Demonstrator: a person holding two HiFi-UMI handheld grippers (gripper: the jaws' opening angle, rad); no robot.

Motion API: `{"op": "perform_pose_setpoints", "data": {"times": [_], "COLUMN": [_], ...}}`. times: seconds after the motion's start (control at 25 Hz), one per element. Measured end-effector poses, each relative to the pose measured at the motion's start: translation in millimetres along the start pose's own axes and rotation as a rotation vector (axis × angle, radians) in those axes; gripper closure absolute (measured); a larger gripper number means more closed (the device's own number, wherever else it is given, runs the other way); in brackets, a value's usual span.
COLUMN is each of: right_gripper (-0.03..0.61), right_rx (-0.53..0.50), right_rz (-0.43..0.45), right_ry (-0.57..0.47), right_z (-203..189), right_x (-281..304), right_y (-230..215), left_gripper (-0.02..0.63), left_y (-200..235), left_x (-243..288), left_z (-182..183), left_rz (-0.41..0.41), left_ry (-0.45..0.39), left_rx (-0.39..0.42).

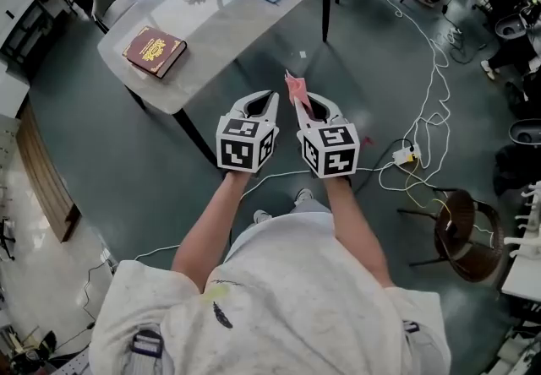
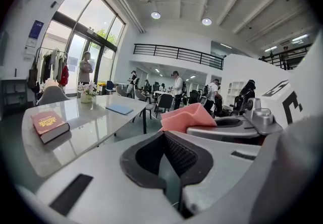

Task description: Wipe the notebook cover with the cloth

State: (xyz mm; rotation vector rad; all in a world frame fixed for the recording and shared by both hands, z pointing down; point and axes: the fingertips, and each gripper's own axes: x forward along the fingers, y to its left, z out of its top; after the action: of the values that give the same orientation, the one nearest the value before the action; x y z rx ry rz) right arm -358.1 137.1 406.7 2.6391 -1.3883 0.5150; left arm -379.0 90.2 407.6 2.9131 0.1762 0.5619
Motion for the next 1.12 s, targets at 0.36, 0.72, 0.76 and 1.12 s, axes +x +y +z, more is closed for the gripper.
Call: {"op": "perform_pose_setpoints", "data": {"times": [0.36,0.72,0.76,1.12], "right_gripper": [0.563,0.563,0.563,0.563], "right_rx": [0.016,0.051,0.053,0.072], "right_rz": [0.014,0.085,0.096,0.183], "right_ry": [-0.009,-0.018,-0.017,0.013], "right_z": [4,31,34,46], "right_x": [37,104,111,162], "right_y": [-30,-110,-119,-203], "left_gripper": [0.607,0.607,0.607,0.607], "left_y": [18,33,33,37], "left_x": [39,135,146,238], "left_z": [11,54,61,89], "left_rz": [0.017,0.071,0.078,0.14], "left_ry": [0.01,0.038,0.038,0.081], "left_rx": [0.008,0.026,0.024,-0.01]}}
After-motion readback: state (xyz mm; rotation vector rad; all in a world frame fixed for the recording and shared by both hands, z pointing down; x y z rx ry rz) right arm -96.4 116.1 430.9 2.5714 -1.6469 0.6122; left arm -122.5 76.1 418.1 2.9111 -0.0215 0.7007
